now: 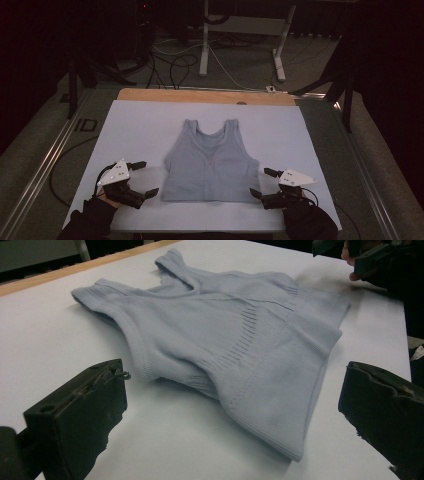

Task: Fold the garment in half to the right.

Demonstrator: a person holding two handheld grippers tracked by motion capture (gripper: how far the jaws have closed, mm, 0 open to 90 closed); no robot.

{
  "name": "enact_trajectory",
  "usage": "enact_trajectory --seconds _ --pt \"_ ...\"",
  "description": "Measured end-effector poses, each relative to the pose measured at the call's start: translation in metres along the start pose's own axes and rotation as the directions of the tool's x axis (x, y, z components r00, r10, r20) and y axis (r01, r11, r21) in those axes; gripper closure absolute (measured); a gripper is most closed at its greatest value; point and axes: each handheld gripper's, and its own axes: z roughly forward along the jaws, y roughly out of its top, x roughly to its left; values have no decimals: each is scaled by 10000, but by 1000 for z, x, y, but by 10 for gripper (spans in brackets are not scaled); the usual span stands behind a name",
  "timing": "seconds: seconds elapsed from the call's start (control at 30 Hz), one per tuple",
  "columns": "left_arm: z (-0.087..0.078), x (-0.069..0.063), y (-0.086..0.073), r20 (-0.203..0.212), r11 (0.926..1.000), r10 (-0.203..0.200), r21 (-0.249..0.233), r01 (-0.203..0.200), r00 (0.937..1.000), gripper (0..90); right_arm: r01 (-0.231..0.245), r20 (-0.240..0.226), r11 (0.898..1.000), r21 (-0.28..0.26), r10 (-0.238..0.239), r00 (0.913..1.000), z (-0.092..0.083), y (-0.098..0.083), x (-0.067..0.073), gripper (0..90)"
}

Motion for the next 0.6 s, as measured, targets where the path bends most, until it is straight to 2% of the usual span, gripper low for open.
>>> enact_trajectory --seconds 0.27,0.37,0.4,0.57,0.6 --pt "4 -6 5 269 9999 49 142 -53 9996 4 -113 -103 9999 -107 112 9999 -1 4 1 86" --pt "4 -9 10 309 9999 122 87 -125 9994 4 162 119 9998 -123 -161 9998 -3 7 3 86" --pt "5 -10 11 313 9998 144 134 -149 9994 4 262 164 9995 -176 -260 9995 -4 9 4 86" --pt "5 -13 17 207 9992 271 282 -277 9994 4 91 -99 9987 -501 -96 9999 -8 22 5 87" --pt "4 -13 19 272 9995 206 232 -212 9994 4 387 141 9964 -754 -377 9992 -10 29 7 87"
